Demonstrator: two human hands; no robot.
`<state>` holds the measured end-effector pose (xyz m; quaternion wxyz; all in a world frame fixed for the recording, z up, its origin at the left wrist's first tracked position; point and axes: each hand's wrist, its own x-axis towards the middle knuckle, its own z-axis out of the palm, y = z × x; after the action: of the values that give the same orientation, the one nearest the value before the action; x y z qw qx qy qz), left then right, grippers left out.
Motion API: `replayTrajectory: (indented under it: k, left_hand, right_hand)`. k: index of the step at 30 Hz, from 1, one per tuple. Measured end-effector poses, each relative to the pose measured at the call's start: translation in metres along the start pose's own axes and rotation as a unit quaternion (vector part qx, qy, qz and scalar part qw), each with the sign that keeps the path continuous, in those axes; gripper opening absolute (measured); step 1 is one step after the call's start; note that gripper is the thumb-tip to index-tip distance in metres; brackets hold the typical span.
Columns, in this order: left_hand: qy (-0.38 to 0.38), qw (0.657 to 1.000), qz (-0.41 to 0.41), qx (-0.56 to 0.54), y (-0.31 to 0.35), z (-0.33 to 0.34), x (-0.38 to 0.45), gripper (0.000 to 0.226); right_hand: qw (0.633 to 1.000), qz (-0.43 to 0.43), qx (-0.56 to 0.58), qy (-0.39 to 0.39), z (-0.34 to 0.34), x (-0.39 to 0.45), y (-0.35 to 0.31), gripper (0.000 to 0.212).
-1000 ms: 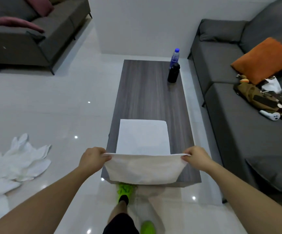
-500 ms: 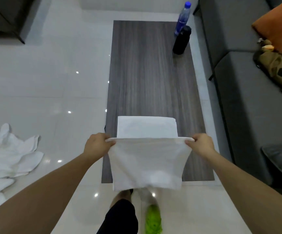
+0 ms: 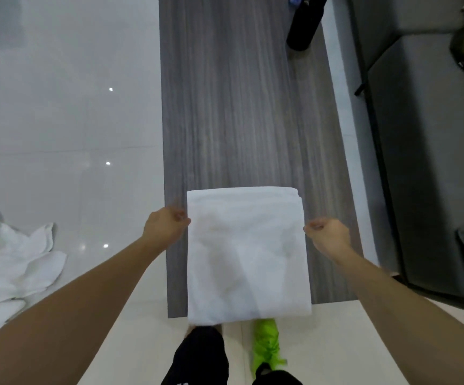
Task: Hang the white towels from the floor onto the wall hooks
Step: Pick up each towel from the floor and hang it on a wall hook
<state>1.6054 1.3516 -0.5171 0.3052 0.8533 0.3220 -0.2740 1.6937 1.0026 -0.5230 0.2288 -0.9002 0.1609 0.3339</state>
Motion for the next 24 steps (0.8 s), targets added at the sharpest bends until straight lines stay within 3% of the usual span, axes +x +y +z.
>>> replayTrajectory:
  k: [3,6,10,14,24]
  left_hand:
    - [-0.008,1.000,0.000,0.017,-0.011,0.032,0.016,0.037]
    - [0.030,0.997,0.036,0.057,-0.019,0.061,0.042,0.039]
    - [0.043,0.986,0.104,0.125,-0.025,0.088,0.077,0.049]
    - [0.022,0.978,0.110,0.173,-0.030,0.103,0.100,0.057]
    - [0.123,0.971,0.122,0.167,-0.026,0.103,0.122,0.025]
  right_hand:
    - [0.999,-0.032,-0.010,-0.007,0.022,0.025,0.009,0.027]
    - [0.993,-0.106,-0.039,0.018,0.042,0.063,0.005,0.026]
    - [0.971,-0.187,-0.142,0.047,0.066,0.106,-0.001,0.038]
    - [0.950,-0.200,-0.236,0.046,0.080,0.133,-0.002,0.051]
    - [0.925,-0.242,-0.280,0.089,0.076,0.145,-0.004,0.026]
